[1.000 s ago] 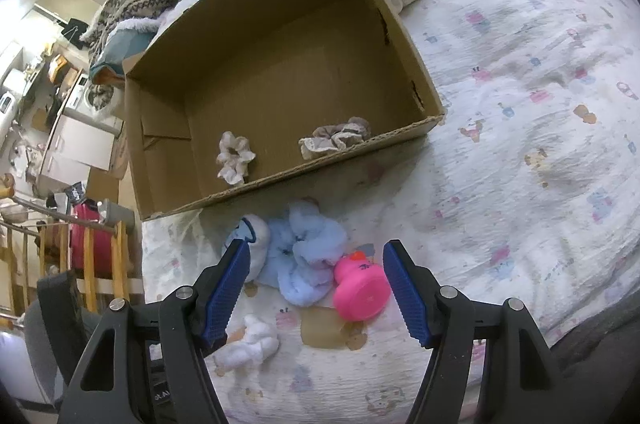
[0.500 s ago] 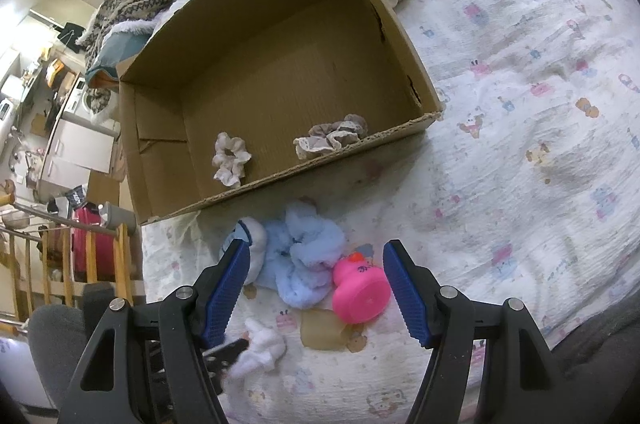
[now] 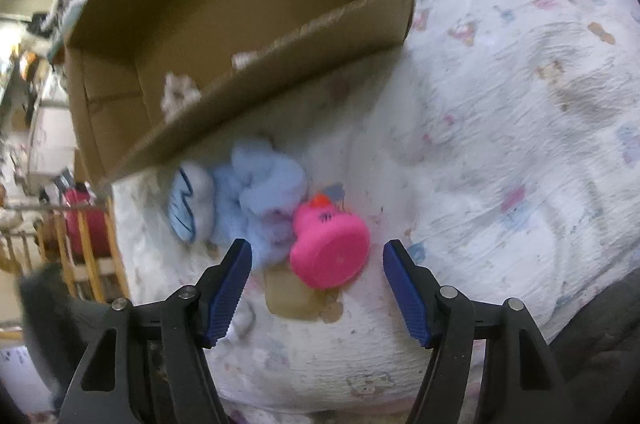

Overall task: Organize soft objects
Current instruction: 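Grasp the tan cylinder with the left tool while the right tool grasps the pink toy, then lower both held toys into the box and open both tools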

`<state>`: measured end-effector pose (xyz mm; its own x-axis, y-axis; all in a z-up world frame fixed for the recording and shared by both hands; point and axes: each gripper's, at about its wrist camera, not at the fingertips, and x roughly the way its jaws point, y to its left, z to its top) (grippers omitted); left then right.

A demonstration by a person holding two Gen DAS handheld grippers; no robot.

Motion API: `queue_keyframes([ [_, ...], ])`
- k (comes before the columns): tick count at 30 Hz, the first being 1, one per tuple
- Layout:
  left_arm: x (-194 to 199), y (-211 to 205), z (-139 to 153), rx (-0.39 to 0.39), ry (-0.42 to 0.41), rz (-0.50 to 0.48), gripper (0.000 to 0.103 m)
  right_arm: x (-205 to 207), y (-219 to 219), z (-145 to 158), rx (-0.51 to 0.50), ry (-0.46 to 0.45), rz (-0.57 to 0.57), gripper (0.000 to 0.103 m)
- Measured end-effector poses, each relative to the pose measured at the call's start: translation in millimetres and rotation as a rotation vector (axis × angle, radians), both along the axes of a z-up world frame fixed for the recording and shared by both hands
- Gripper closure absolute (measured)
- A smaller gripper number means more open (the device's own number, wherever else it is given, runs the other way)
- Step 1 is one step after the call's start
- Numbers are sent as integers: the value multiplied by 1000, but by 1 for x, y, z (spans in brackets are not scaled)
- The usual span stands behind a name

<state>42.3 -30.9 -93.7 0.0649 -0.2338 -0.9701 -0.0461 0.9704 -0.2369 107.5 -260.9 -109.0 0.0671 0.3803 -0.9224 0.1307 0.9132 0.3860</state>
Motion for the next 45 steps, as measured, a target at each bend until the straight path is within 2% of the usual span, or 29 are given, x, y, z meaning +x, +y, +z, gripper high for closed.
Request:
queue_keyframes([
  [2,1,7,6,8,-28,35,98,1,8,-1,-28,2,28,48],
  [4,2,13,11,11,-48,66,98,0,12,-3,-41,11,47,59],
  [10,10,35,17,9,-102,115,98,-4,11,14,-39,-52,49,62],
  [12,11,41,25,15,-126,124,98,-7,10,21,-45,-72,42,82],
  [17,13,46,36,28,-178,140,98,-11,9,41,-51,-160,24,83],
  [27,11,56,49,40,-226,177,98,-12,-7,52,-49,-182,-14,84],
  [32,9,56,70,47,-293,178,98,-19,-11,75,3,-234,-18,84],
  [36,12,55,93,47,-365,181,98,-18,-17,100,52,-316,-26,84],
  [40,25,50,115,61,-433,157,98,-6,-23,120,97,-377,-46,84],
  [45,48,39,133,105,-493,115,98,18,-16,135,107,-429,-34,84],
])
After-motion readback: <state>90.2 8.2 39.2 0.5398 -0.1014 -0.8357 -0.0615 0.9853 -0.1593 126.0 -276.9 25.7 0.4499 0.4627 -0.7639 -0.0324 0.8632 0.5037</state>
